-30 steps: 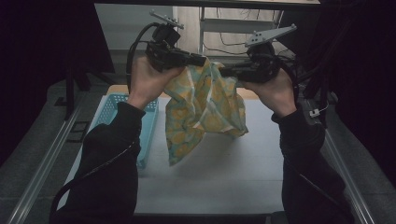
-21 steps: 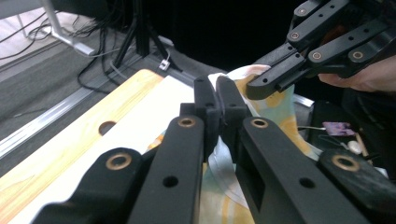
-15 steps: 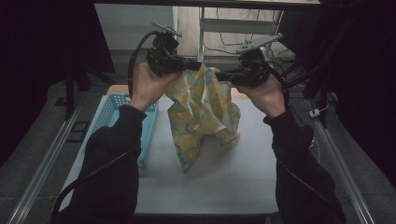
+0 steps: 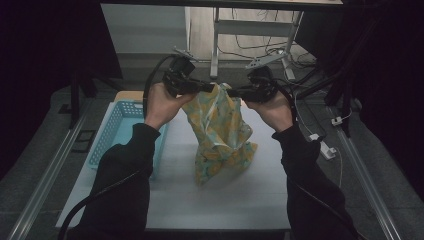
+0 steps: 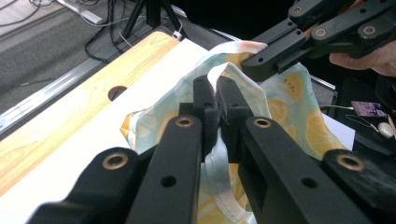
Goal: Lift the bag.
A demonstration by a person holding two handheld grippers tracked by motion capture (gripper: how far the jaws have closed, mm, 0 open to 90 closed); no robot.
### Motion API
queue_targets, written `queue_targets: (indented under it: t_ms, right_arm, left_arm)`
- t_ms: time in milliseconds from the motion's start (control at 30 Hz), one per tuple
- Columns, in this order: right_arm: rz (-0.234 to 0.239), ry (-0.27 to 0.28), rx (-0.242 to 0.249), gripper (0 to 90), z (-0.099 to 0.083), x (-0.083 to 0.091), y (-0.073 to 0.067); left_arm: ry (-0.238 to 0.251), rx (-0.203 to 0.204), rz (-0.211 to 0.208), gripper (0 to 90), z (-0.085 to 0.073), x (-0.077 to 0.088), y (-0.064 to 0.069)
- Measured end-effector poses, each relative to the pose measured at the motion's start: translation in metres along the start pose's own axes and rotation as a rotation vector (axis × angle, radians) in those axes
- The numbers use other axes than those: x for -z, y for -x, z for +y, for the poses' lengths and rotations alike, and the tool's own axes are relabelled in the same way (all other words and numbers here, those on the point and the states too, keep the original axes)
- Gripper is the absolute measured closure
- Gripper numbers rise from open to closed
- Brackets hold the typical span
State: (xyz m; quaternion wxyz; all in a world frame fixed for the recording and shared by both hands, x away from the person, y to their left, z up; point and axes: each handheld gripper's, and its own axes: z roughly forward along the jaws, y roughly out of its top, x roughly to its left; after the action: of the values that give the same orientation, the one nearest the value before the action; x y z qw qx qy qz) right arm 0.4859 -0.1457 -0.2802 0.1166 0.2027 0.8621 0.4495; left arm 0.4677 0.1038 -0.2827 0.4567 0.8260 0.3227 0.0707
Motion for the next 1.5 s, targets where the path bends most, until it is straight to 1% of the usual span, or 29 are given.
queue_targets:
  t_ms: [67,100,200,267,300,367,467,533,633,700,733,800,867,933,1033,1133,1200,1267,1300,1400,1433,1500]
  right_arm:
    - [-0.002,-0.001,-0.008,87.7,-0.002,0.0,0.001]
    - [-0.004,0.0,-0.011,86.3,-0.003,0.0,0.001]
    - [-0.005,0.019,-0.025,79.7,-0.004,0.005,0.003]
    - [-0.007,0.028,-0.029,75.9,-0.005,0.008,0.004]
    - [-0.008,0.033,-0.035,73.9,-0.006,0.01,0.004]
    - [0.001,0.044,-0.048,69.7,-0.008,0.013,0.005]
    - [0.0,0.055,-0.054,64.6,-0.013,0.016,0.006]
    - [0.001,0.059,-0.058,61.9,-0.016,0.018,0.005]
    - [0.004,0.064,-0.063,57.6,-0.022,0.02,0.005]
    - [0.005,0.074,-0.066,54.2,-0.026,0.022,0.004]
    - [0.005,0.073,-0.069,51.9,-0.028,0.022,0.003]
    - [-0.001,0.077,-0.07,47.7,-0.032,0.023,0.002]
    - [-0.006,0.074,-0.072,42.8,-0.036,0.023,0.0]
    - [-0.021,0.072,-0.065,38.9,-0.04,0.023,-0.003]
    - [-0.023,0.075,-0.071,33.9,-0.048,0.022,-0.006]
    - [-0.024,0.071,-0.08,29.8,-0.057,0.02,-0.008]
    - [-0.028,0.063,-0.081,27.7,-0.064,0.018,-0.011]
    - [-0.04,0.056,-0.078,25.4,-0.071,0.017,-0.013]
    - [-0.041,0.056,-0.08,23.7,-0.075,0.016,-0.014]
    - [-0.053,0.058,-0.086,16.6,-0.085,0.015,-0.017]
    - [-0.061,0.059,-0.085,15.6,-0.089,0.015,-0.019]
    - [-0.06,0.058,-0.088,14.2,-0.096,0.016,-0.021]
  left_arm:
    - [-0.002,-0.003,-0.004,85.2,-0.002,0.001,-0.001]
    - [0.005,0.0,-0.004,82.8,-0.003,0.001,-0.001]
    - [0.016,-0.011,-0.002,75.2,-0.006,0.005,0.0]
    - [0.018,-0.016,-0.004,67.3,-0.009,0.007,0.0]
    - [0.022,-0.02,0.002,64.4,-0.012,0.008,0.001]
    - [0.041,-0.027,0.01,56.4,-0.016,0.012,0.001]
    - [0.065,-0.028,0.016,44.6,-0.023,0.019,0.001]
    - [0.087,-0.031,0.012,38.3,-0.029,0.024,0.001]
    - [0.091,-0.041,0.025,30.0,-0.037,0.031,0.002]
    - [0.09,-0.044,0.041,26.6,-0.045,0.036,0.003]
    - [0.091,-0.038,0.045,24.4,-0.049,0.037,0.003]
    - [0.095,-0.019,0.04,21.7,-0.057,0.04,0.002]
    - [0.089,-0.004,0.039,16.6,-0.066,0.042,0.002]
    - [0.075,0.002,0.041,15.5,-0.076,0.042,0.001]
    - [0.055,0.007,0.061,11.8,-0.092,0.041,0.002]
    - [0.04,0.016,0.073,7.8,-0.108,0.039,0.002]
    - [0.036,0.024,0.071,4.8,-0.118,0.038,0.002]
    - [0.039,0.029,0.076,3.5,-0.128,0.039,0.003]
    - [0.042,0.032,0.072,3.0,-0.132,0.039,0.003]
    - [0.047,0.041,0.064,0.8,-0.145,0.041,0.005]
    - [0.047,0.041,0.061,0.0,-0.149,0.042,0.006]
    - [0.047,0.042,0.07,0.0,-0.157,0.044,0.008]
